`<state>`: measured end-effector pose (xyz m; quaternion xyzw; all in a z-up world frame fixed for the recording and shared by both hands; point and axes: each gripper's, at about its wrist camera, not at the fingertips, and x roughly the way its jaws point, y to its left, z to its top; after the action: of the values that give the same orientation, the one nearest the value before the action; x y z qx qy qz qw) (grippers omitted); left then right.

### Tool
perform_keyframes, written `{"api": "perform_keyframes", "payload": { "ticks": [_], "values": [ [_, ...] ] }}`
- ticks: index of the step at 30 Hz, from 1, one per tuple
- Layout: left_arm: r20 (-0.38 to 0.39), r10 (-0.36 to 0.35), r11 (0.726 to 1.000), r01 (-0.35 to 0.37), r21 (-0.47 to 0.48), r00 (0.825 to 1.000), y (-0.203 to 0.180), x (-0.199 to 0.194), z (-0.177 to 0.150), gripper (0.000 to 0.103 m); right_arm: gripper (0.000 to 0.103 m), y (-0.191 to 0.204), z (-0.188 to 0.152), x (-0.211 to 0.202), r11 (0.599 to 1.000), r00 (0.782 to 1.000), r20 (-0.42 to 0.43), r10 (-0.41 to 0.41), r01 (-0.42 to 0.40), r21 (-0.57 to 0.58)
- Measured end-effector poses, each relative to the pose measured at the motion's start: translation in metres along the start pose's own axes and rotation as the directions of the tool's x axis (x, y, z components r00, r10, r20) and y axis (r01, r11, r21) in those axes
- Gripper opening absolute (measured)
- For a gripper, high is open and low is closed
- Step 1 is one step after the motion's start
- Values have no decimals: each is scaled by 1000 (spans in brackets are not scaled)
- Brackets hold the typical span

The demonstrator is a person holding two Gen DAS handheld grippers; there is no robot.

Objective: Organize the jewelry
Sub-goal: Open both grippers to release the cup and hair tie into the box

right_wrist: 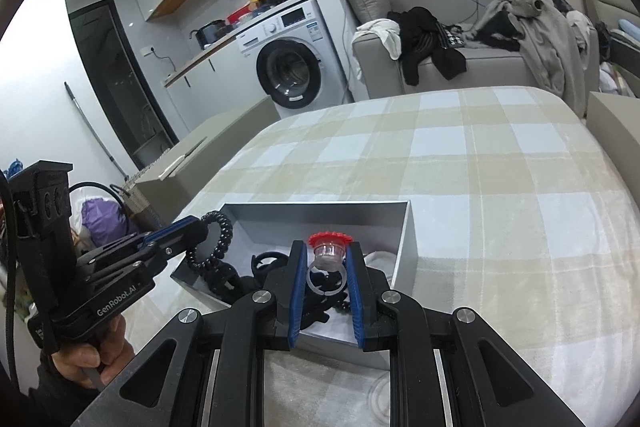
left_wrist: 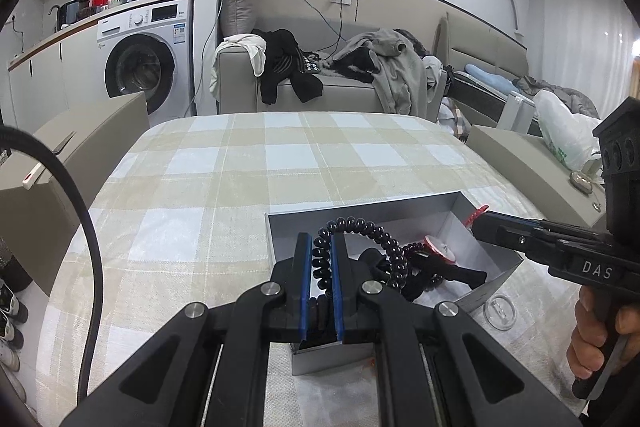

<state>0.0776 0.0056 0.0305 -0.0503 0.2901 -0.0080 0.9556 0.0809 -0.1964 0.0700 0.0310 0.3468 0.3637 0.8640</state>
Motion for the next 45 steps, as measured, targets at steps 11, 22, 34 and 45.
{"api": "perform_keyframes", "payload": {
  "ticks": [11, 22, 34, 45],
  "values": [
    [-9, 4, 1000, -4, -8, 1000, 2, 0, 0, 5, 19, -1, 1, 1, 1000, 1000, 1, 12, -12, 9],
    [4, -5, 999, 5, -34, 1000, 3, 3, -1, 5, 19, 4, -1, 6, 1000, 1000, 6, -18, 18, -18],
    [25, -10, 999, 11, -49, 1000, 4, 5, -1, 5, 22, 13, -4, 5, 998, 1000, -16, -17, 16, -54],
    [79, -32, 993, 41, -113, 996, 10, -2, 1, 52, 32, 13, -5, 2, 997, 999, -23, -32, 30, -75]
  ]
}}
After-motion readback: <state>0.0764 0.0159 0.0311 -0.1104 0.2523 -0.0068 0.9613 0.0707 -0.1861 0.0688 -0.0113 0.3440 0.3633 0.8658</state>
